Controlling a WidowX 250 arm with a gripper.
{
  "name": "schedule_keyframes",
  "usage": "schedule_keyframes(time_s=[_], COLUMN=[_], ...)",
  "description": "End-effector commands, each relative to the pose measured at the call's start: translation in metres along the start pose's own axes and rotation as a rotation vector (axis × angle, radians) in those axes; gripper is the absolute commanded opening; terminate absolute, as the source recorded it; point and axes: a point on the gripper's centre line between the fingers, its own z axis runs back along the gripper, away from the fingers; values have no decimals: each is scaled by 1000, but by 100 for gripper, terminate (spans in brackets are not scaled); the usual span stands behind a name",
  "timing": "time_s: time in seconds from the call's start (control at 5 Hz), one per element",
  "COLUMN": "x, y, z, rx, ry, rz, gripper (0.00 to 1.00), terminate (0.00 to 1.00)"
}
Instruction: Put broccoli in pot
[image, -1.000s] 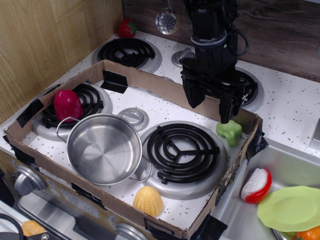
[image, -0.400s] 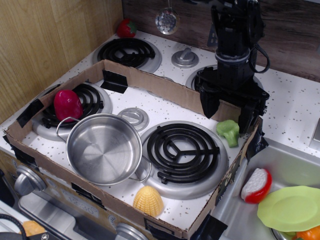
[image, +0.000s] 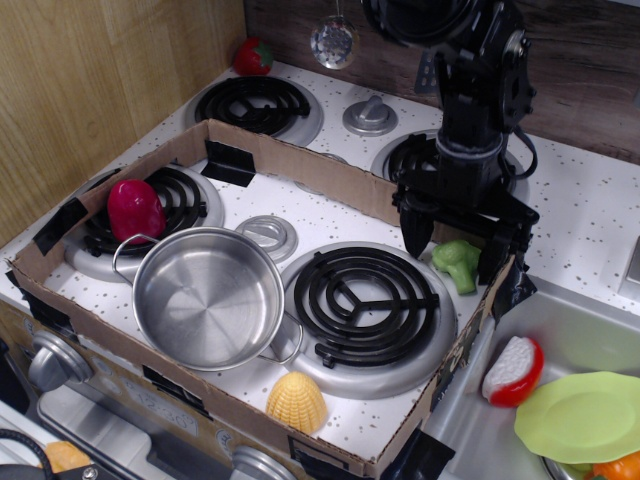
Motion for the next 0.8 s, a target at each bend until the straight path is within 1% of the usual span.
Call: schedule_keyframes(time_s=[0.0, 0.2, 0.4, 0.6], x=[16, 15, 7, -1], y=[-5, -3, -1, 4], z=[-3, 6, 21, 45], rx=[-41, -32, -26, -4], ry=[-65, -69, -87, -101], rz=[-3, -28, -35, -45], gripper=[0, 0, 0, 0], terminate=[0, 0, 0, 0])
